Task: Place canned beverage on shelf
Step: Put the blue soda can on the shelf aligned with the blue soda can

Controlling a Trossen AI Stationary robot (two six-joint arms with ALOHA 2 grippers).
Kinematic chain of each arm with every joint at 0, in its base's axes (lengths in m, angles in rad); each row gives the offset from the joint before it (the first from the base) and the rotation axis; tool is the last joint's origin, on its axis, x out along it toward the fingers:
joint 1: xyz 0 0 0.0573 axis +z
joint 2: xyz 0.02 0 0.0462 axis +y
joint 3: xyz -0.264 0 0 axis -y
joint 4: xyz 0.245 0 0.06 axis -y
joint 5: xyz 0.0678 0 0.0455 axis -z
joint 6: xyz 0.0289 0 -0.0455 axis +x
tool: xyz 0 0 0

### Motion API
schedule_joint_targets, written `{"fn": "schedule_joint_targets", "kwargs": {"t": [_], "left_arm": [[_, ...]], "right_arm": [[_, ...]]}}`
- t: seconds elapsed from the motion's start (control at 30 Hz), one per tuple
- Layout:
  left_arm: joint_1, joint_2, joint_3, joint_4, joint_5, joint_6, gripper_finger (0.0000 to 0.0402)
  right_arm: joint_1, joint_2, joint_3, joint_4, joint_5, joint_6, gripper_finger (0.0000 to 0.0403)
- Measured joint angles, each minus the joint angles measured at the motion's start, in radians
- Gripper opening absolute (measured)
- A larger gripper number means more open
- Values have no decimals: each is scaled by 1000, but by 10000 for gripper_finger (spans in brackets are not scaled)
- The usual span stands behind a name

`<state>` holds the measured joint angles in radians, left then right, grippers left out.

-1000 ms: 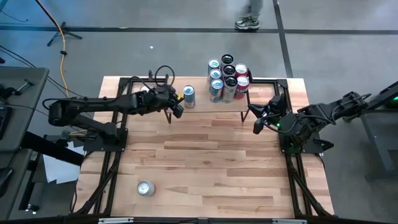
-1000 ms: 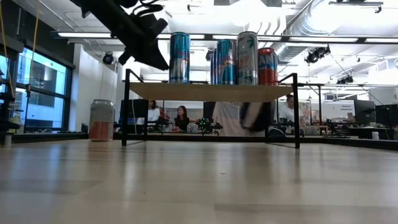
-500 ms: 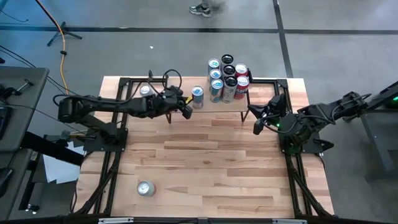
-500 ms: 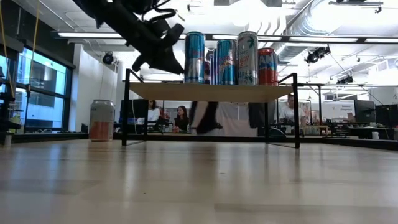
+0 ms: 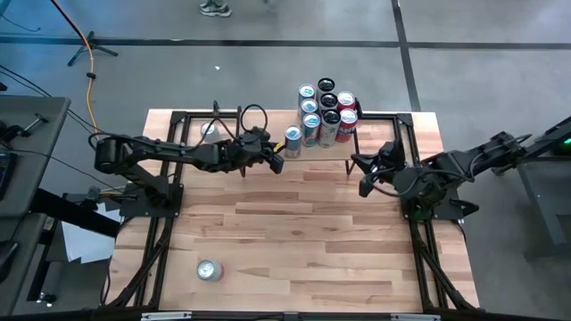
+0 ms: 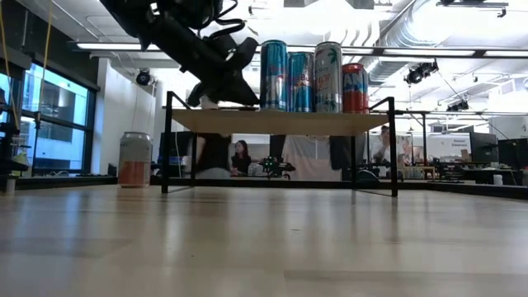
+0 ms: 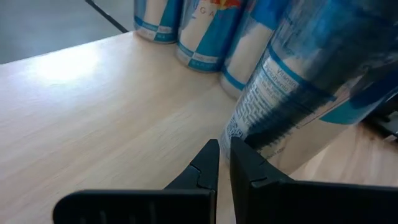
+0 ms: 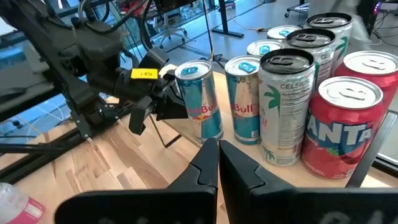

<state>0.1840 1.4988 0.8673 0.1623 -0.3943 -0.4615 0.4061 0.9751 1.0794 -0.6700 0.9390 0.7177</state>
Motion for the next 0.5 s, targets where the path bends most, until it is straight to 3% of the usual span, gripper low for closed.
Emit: {"fn": "schedule_joint_targets", "kwargs": {"t": [0.5], "left_arm": [[-28, 3, 0, 55, -7, -33, 0]], "right_arm": [[0, 85, 0, 1, 15, 44, 0]]}}
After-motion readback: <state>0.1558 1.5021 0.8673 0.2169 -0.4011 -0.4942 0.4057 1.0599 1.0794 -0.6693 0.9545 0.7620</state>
